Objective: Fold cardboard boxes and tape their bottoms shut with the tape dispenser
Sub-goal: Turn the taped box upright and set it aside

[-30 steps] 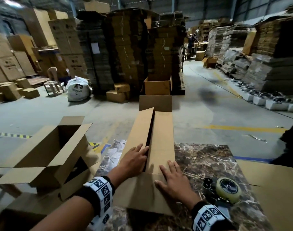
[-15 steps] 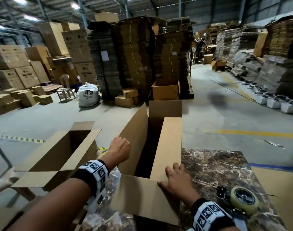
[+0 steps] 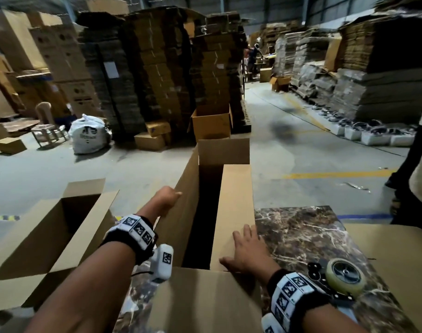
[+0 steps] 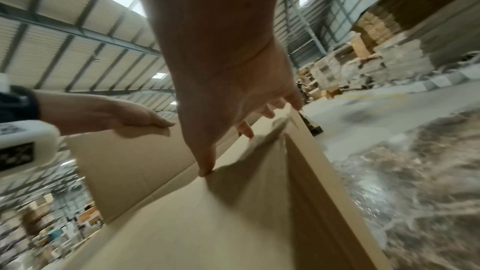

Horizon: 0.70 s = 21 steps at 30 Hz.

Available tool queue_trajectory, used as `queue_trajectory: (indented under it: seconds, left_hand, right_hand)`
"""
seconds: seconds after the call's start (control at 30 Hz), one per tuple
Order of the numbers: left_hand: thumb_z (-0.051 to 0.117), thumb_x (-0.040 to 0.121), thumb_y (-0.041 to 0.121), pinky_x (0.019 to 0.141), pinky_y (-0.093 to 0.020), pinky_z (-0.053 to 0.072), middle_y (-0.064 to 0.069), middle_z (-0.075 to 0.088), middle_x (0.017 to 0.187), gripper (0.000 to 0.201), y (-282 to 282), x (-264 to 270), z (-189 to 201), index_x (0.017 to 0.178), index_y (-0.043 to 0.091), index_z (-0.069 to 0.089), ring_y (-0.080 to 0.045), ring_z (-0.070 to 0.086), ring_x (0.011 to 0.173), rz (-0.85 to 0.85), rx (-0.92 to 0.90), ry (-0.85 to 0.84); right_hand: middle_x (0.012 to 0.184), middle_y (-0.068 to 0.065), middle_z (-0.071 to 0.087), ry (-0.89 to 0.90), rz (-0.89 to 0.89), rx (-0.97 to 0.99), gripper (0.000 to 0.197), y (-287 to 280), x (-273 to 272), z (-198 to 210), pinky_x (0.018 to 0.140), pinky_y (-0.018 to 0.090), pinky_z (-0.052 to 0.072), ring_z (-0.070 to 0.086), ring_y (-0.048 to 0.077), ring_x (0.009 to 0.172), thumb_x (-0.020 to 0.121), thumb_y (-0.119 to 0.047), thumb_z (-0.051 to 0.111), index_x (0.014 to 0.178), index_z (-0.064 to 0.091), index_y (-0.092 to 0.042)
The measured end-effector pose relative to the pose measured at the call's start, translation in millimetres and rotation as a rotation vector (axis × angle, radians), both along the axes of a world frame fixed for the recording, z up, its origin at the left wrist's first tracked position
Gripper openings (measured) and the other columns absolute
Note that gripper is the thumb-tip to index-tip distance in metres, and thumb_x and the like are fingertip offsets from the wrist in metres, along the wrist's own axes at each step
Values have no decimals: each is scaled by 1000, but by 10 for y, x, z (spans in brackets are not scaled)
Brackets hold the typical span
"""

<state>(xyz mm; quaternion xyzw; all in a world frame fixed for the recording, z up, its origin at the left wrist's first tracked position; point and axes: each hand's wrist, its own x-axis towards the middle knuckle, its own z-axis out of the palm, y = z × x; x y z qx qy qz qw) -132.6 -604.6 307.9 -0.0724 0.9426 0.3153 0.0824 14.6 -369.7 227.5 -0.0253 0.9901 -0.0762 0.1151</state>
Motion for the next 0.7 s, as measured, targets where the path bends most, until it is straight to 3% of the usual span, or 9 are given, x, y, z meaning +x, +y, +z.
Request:
queue_trajectory:
  seconds: [0.1,0.23,0.3,0.37,0.4,0.47,0.57,0.63,0.7]
  left_hand:
    - [58,99,29,46,-23,35,-8,49,63,35,-368,-82,-50,71,8,55,-17,43,45,11,251,-32]
    - [56,100,24,48,-29,54,-12,68,69,26,-822,5,-204,93,1,64,-21,65,51,21,585,-154]
    - [57,99,24,57,-30,55,-9,69,78,24,-950,7,-474,98,1,64,-19,68,66,2,383,-31]
    - [54,101,31,82,-35,48,-9,65,109,36,-1073,3,-879,121,2,56,-21,62,101,-39,68,89]
    - [45,102,43,93,-37,45,-13,59,126,50,-1127,-19,-1125,136,7,46,-26,57,116,-74,-66,76]
    - [16,98,64,103,-44,42,-20,45,143,71,-1179,-116,-1652,147,17,36,-36,49,126,-163,-260,56]
    - [15,101,49,98,-38,44,-19,52,140,59,-943,-92,-1735,135,17,50,-33,52,125,-321,-307,32]
    - [16,102,44,79,-32,42,-18,66,120,53,-794,-70,-1630,111,15,60,-32,61,106,-396,-263,-46]
    - [23,106,42,73,-28,35,-21,68,109,53,-669,-131,-1540,90,11,62,-31,61,92,-356,-182,-100]
  right_hand:
    - [163,21,-7,-24,-23,-45,111,20,-112,-121,119,53,19,-12,39,150,76,-88,37,157,10,-15]
    - [163,20,3,17,-56,-79,120,6,-206,-93,118,50,21,-3,37,150,64,-94,15,156,15,-18]
    - [163,18,6,24,-80,-77,135,3,-253,-111,117,51,23,0,37,150,47,-97,0,155,17,-19]
    - [162,17,7,39,-98,-66,143,0,-301,-161,117,53,25,1,37,149,38,-99,-8,154,19,-20]
    - [161,18,9,43,-113,-60,145,-15,-327,-180,116,54,26,3,38,149,37,-100,-10,153,21,-20]
    - [157,21,18,55,-133,-16,145,-71,-386,-185,115,55,28,11,40,145,37,-100,-12,150,28,-19]
    - [140,26,41,107,-132,114,137,-144,-502,-164,109,51,31,34,39,128,46,-98,-15,138,42,-14]
    - [133,26,44,80,-193,106,123,-199,-604,-124,103,51,37,41,40,121,59,-99,0,135,44,-13]
    - [132,25,43,35,-263,114,111,-263,-719,-84,100,53,41,44,44,119,67,-97,19,136,42,-14]
